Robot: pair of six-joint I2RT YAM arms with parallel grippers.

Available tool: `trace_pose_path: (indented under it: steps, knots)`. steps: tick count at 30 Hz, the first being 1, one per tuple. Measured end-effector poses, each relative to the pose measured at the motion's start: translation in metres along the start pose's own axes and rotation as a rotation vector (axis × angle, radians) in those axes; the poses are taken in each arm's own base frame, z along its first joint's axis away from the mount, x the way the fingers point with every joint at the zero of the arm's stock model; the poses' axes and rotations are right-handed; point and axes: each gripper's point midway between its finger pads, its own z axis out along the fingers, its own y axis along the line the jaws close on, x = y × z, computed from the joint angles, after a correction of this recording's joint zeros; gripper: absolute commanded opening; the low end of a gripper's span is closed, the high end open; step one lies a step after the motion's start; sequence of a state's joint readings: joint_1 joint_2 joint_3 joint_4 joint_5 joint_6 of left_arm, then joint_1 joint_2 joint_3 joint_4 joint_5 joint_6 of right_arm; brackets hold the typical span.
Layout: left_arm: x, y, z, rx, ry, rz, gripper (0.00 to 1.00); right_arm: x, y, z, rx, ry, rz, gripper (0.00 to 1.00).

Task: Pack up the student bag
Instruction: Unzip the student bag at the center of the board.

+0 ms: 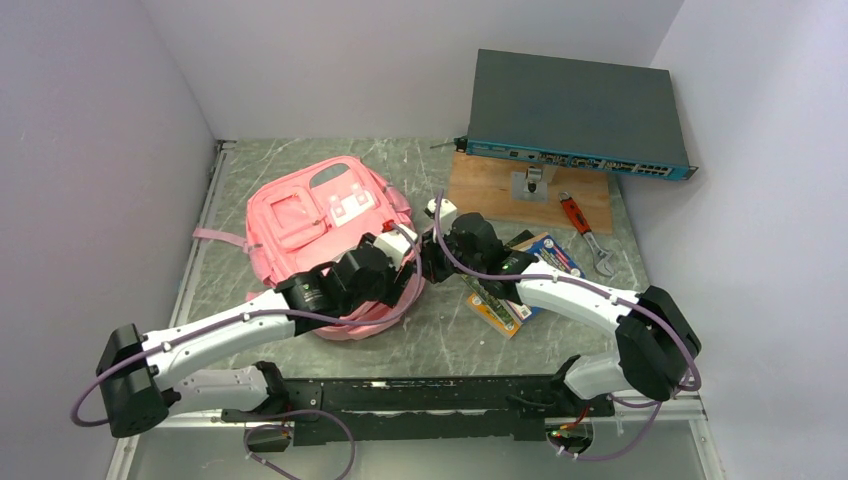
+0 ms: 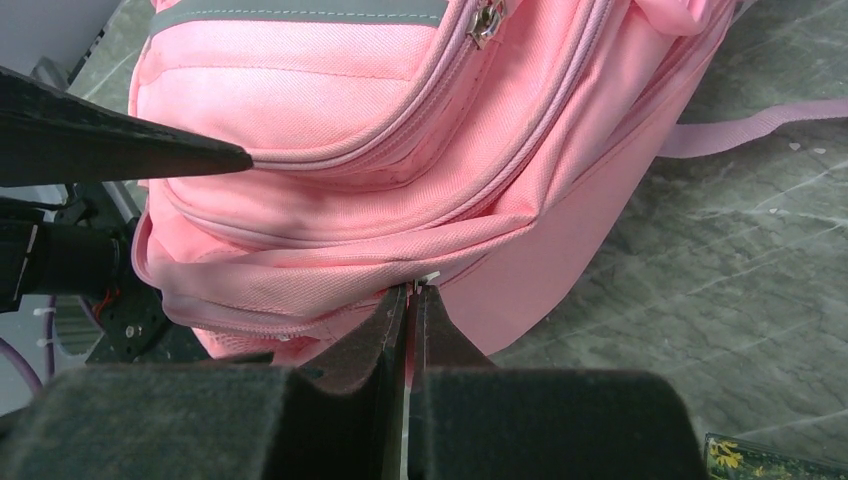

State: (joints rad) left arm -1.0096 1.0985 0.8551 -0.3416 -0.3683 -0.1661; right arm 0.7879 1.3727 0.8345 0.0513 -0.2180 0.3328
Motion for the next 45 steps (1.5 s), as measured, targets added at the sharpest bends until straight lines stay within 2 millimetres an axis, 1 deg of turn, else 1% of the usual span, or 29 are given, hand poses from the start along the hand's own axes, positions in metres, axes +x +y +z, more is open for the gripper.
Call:
trace_pose_path:
  steps: [3,5,7,9,13,15,18,21,24,29,33,34,35,36,37,38,39,41,42,43,45]
  knots:
    - [0.007,0.003,0.005,-0.029,0.025,0.007,0.39,0.0,0.001,0.0,0.0,0.0,-0.001,0.0]
    - [0.014,0.007,0.008,-0.06,0.057,0.016,0.23,0.0,0.0,0.0,0.002,-0.001,-0.002,0.0]
    - [0.02,0.013,0.009,-0.092,0.089,0.03,0.1,0.0,-0.001,0.0,0.009,-0.002,-0.003,0.0]
    - [0.021,0.016,0.006,-0.113,0.099,0.031,0.0,-0.001,-0.003,0.0,0.023,-0.006,-0.01,0.0]
    - [0.01,0.021,-0.007,-0.114,0.058,0.01,0.0,-0.004,-0.004,0.0,0.044,-0.024,-0.029,0.0]
    - [0.001,0.024,-0.02,-0.103,0.021,0.002,0.0,-0.008,-0.009,0.0,0.069,-0.041,-0.041,0.0]
    - [-0.008,0.028,-0.038,-0.083,-0.018,-0.002,0.0,-0.014,-0.024,0.006,0.121,-0.056,-0.055,0.0]
    - [-0.013,0.03,-0.05,-0.065,-0.025,0.012,0.0,-0.024,-0.041,0.019,0.175,-0.056,-0.068,0.0]
    - [-0.02,0.03,-0.057,-0.051,-0.025,0.026,0.0,-0.035,-0.059,0.035,0.211,-0.052,-0.079,0.0]
    - [-0.032,0.031,-0.067,-0.036,-0.044,0.037,0.0,-0.052,-0.081,0.058,0.239,-0.05,-0.1,0.0]
    - [-0.042,0.033,-0.072,-0.034,-0.058,0.05,0.0,-0.057,-0.097,0.079,0.259,-0.025,-0.122,0.0]
    - [-0.043,0.033,-0.072,-0.036,-0.057,0.051,0.0,-0.058,-0.099,0.083,0.262,-0.015,-0.126,0.1]
    - [-0.045,0.034,-0.072,-0.039,-0.053,0.052,0.0,-0.058,-0.1,0.085,0.263,-0.007,-0.128,0.26]
    - [-0.046,0.035,-0.071,-0.045,-0.044,0.053,0.0,-0.058,-0.1,0.085,0.266,0.002,-0.128,0.45]
    - [-0.048,0.036,-0.069,-0.051,-0.035,0.051,0.0,-0.056,-0.1,0.083,0.272,0.013,-0.126,0.55]
    - [-0.05,0.038,-0.067,-0.054,-0.027,0.048,0.0,-0.054,-0.101,0.079,0.283,0.019,-0.12,0.6]
    - [-0.051,0.038,-0.064,-0.052,-0.017,0.044,0.0,-0.053,-0.101,0.073,0.295,0.021,-0.114,0.68]
    - [-0.053,0.04,-0.06,-0.043,-0.002,0.029,0.0,-0.044,-0.097,0.053,0.302,0.021,-0.102,0.73]
    - [-0.053,0.04,-0.058,-0.036,0.004,0.021,0.0,-0.039,-0.094,0.04,0.297,0.015,-0.102,0.74]
    - [-0.053,0.041,-0.056,-0.025,0.011,0.011,0.0,-0.033,-0.087,0.024,0.283,0.003,-0.104,0.77]
    - [-0.051,0.04,-0.053,-0.002,0.022,-0.006,0.0,-0.028,-0.071,0.001,0.232,-0.043,-0.134,0.82]
